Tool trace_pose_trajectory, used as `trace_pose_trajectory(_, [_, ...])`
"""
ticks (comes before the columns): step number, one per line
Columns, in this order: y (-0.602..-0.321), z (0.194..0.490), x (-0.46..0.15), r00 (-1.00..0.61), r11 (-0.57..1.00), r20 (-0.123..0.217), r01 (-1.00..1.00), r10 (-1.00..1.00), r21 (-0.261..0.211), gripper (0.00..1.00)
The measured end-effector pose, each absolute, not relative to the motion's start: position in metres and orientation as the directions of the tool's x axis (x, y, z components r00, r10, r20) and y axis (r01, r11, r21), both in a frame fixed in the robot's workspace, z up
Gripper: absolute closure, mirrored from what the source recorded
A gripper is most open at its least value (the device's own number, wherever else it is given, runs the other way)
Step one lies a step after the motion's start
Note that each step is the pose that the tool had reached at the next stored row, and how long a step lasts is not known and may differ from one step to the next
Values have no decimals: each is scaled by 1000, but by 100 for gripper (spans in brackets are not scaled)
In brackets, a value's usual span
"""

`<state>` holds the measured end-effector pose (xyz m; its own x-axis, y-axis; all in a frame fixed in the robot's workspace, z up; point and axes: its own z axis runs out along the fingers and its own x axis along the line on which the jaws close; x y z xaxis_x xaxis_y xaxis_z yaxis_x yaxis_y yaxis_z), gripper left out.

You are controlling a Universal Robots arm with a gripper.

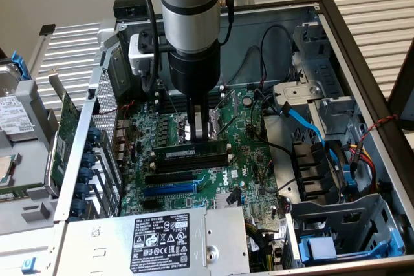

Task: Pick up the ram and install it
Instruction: 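Insert the ram into the slot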

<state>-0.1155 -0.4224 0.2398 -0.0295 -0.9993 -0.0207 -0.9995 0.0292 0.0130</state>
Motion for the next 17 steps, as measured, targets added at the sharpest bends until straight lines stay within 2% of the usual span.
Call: trace_pose_trajectory(17, [-422,237,-117,-33,33,-21,-999,-999,13,88])
